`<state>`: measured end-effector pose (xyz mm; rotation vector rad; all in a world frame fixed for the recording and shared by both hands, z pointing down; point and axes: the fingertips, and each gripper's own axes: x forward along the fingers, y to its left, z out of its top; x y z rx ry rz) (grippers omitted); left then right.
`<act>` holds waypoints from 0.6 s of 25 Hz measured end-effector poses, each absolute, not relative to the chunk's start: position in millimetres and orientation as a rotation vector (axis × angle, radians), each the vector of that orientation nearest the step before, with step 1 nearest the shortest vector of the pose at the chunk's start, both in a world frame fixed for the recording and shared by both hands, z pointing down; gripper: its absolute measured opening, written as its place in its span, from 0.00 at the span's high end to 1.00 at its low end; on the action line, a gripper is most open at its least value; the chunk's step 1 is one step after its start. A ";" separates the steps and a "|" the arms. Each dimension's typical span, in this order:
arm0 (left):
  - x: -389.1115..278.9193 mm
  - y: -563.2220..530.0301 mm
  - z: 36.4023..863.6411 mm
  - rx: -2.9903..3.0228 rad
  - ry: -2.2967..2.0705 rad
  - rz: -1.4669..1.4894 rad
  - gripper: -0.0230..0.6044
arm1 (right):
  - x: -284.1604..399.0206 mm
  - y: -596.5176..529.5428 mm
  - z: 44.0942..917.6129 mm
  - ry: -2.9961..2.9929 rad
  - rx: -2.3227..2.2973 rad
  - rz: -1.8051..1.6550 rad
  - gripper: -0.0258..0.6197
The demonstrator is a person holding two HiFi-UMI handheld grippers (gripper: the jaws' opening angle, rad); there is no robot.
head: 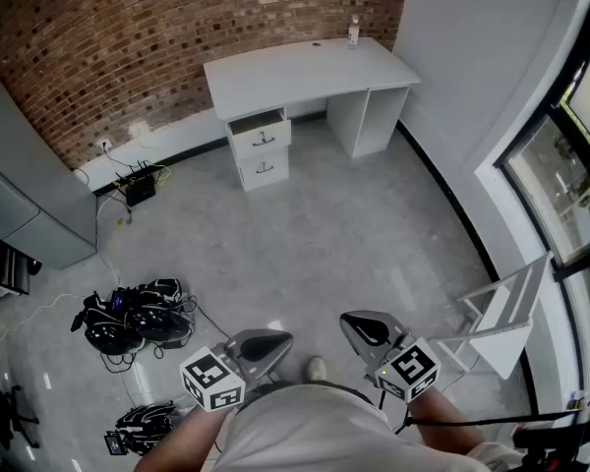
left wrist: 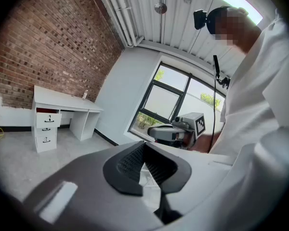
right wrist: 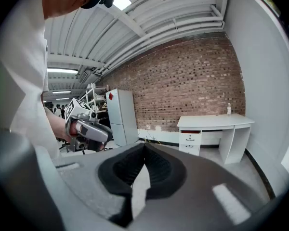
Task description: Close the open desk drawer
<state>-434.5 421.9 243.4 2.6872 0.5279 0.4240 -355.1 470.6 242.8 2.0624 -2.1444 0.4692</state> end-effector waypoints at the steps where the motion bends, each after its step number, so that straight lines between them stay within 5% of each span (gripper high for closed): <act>1: -425.8 429.5 243.0 2.690 0.529 0.428 0.96 | -346.1 480.3 244.4 -2.148 2.067 0.470 0.96; 15: -346.2 456.6 234.4 2.739 0.455 0.397 0.96 | -274.4 521.6 253.9 -2.193 2.073 0.450 0.96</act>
